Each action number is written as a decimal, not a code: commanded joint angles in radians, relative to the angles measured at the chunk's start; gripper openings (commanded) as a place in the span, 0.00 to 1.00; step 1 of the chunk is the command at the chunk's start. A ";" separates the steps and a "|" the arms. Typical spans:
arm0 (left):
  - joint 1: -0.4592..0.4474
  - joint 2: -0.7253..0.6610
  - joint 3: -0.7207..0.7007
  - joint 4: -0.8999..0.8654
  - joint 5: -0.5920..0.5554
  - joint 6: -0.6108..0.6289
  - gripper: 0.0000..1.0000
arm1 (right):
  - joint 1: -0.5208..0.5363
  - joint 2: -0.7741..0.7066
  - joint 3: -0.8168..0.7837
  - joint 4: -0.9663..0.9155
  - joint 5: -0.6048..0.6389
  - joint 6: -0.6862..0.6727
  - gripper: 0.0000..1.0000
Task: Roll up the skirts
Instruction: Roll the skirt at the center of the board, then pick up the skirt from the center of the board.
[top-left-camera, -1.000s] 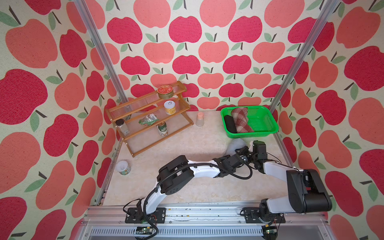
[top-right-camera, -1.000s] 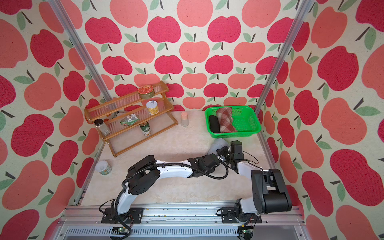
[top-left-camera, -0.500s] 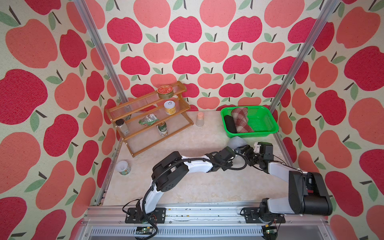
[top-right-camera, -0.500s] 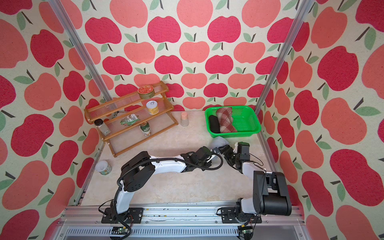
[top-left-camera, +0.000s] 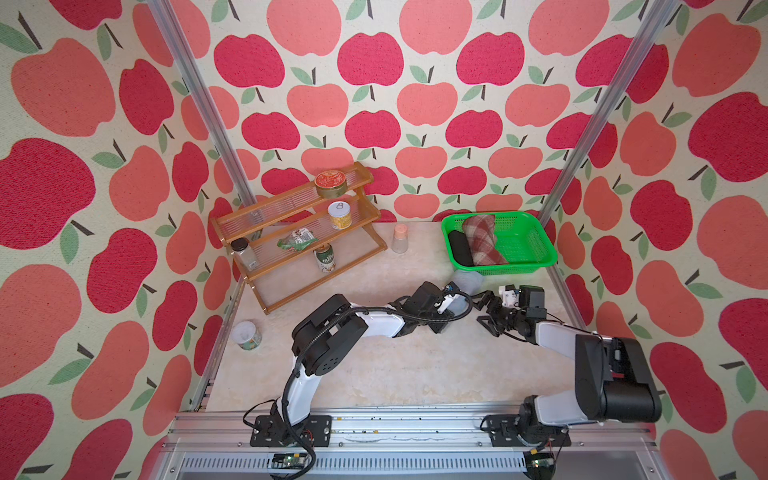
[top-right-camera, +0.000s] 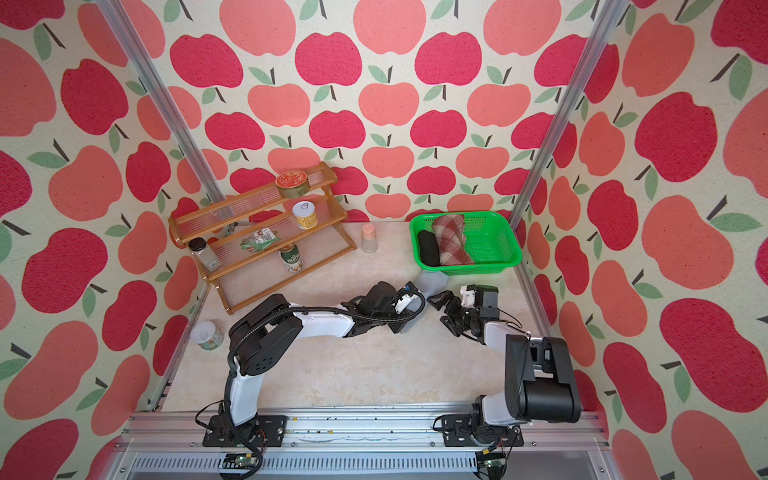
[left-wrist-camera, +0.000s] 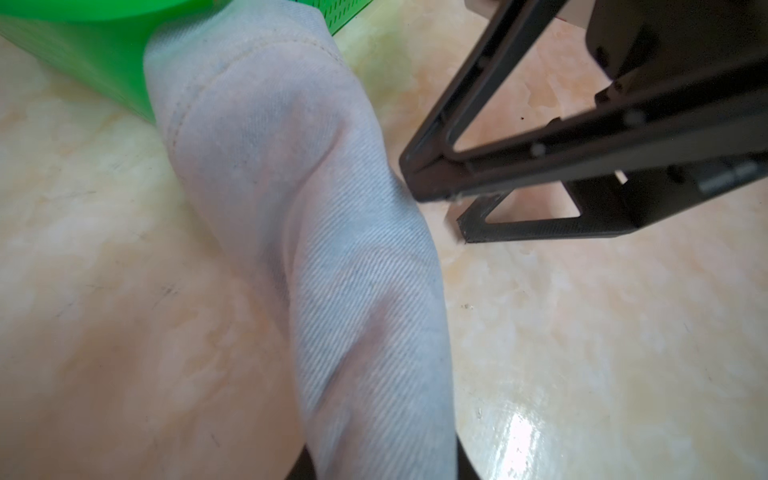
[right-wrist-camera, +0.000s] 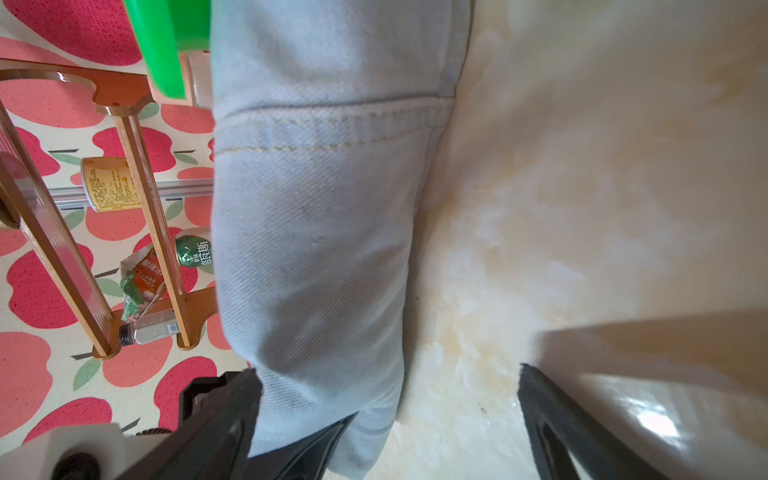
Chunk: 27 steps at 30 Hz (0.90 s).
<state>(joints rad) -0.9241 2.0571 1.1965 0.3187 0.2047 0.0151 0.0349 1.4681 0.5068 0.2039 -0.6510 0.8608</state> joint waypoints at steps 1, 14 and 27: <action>-0.004 0.070 -0.046 -0.030 0.070 -0.033 0.17 | 0.033 0.048 0.041 0.026 -0.040 -0.020 0.99; 0.022 0.058 -0.133 0.142 0.287 -0.086 0.17 | 0.102 0.326 0.069 0.327 -0.012 0.155 0.93; 0.047 0.085 -0.109 0.131 0.414 -0.101 0.33 | 0.161 0.362 0.116 0.330 0.023 0.148 0.51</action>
<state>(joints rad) -0.8490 2.0960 1.0988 0.5678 0.4896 -0.0933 0.1741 1.8187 0.6117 0.6415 -0.6960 1.0409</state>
